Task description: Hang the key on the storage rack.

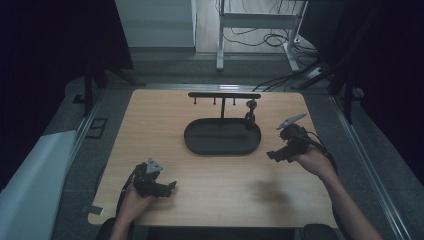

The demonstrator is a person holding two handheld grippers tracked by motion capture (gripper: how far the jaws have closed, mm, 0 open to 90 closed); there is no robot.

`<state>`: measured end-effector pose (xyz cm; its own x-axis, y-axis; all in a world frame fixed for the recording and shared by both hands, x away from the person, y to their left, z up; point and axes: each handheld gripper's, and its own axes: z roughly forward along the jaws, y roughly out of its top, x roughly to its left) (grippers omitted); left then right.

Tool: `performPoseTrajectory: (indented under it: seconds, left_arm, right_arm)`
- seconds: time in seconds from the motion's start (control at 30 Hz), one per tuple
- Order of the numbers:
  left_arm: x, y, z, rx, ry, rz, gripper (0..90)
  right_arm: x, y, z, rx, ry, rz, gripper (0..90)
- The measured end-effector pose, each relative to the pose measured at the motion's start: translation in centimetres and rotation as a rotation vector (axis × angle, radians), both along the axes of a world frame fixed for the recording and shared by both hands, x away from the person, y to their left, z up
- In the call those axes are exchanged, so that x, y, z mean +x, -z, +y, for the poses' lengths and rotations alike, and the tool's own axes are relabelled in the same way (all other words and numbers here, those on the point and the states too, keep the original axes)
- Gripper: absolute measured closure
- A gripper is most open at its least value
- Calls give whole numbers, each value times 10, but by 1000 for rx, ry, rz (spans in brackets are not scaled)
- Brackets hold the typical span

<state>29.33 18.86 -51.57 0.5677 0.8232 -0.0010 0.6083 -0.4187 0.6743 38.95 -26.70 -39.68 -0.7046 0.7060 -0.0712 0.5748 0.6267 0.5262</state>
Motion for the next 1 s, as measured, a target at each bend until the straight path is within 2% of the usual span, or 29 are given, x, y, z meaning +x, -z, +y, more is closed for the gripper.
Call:
performPoseTrajectory:
  seconds: [0.3,0.63,0.77,0.8,1.0]
  left_arm:
    - [0,0,-1,8,3,0,0]
    - [0,0,-2,6,4,0,0]
    - [-1,0,-2,8,4,0,0]
    - [-1,0,-2,9,4,0,0]
    - [-1,0,-2,10,4,-2,0]
  right_arm:
    - [-15,9,-7,8,2,-11,0]
    - [-33,36,-7,22,2,11,0]
    - [-40,47,-5,15,15,0,0]
    - [-43,53,-4,23,21,-4,0]
    - [-52,65,-1,42,35,-27,0]
